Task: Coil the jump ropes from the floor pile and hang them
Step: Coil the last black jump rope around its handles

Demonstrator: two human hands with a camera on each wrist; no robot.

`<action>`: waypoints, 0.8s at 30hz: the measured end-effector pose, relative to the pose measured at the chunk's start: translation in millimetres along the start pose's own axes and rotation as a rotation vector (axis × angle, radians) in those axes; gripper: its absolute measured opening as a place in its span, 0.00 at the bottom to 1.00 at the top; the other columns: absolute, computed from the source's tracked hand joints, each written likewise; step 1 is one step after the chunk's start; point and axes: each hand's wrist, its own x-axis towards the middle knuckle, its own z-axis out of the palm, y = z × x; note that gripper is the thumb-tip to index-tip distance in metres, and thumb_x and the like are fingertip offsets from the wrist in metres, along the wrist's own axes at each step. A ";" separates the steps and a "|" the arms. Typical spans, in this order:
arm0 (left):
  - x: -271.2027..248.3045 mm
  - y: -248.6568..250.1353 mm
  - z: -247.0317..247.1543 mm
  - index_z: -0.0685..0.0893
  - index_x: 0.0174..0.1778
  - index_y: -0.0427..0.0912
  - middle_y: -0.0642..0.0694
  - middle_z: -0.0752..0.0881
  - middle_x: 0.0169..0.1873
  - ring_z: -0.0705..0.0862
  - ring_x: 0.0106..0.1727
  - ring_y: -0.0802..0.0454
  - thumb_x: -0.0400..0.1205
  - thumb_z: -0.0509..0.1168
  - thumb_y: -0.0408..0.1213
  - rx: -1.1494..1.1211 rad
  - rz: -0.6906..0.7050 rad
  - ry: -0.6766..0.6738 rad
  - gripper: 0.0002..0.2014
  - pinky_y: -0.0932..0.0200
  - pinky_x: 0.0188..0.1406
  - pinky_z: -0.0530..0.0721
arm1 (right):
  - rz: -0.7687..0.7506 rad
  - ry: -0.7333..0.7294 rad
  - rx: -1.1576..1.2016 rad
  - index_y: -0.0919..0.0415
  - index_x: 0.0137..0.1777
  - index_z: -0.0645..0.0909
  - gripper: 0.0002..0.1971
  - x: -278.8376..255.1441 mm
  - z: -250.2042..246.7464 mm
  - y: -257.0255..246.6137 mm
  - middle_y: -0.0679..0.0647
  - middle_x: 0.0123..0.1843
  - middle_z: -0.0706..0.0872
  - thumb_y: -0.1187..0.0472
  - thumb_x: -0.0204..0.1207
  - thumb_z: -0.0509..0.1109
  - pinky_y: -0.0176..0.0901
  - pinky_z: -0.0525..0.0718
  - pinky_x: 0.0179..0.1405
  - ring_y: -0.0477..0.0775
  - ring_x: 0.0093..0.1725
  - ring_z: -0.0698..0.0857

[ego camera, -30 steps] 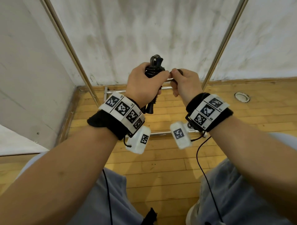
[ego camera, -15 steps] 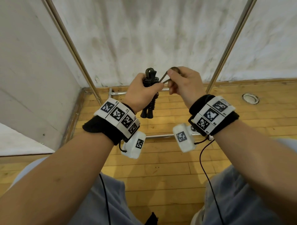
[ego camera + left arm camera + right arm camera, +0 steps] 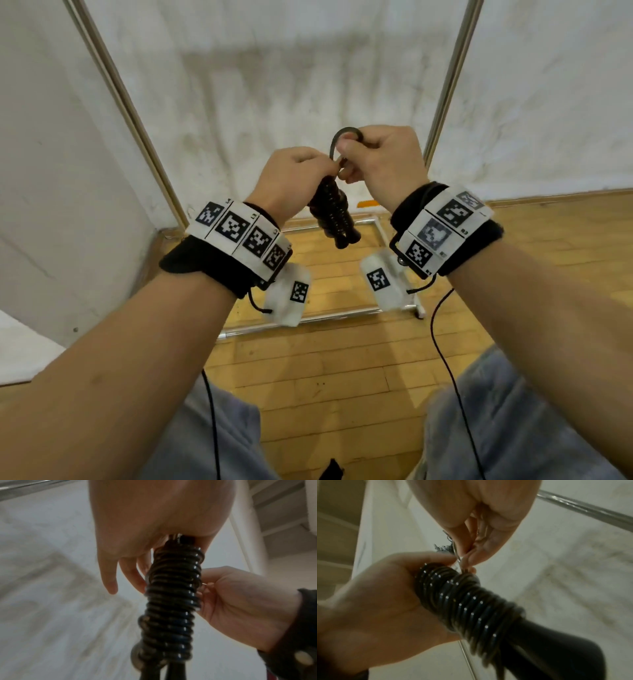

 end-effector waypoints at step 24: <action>149.0 155.8 42.0 0.77 0.45 0.50 0.55 0.84 0.31 0.84 0.36 0.63 0.81 0.63 0.32 0.189 0.705 0.184 0.06 0.73 0.35 0.78 | -0.363 0.329 -0.132 0.51 0.44 0.76 0.07 150.9 -108.5 -85.8 0.46 0.29 0.78 0.65 0.79 0.61 0.41 0.78 0.29 0.43 0.27 0.77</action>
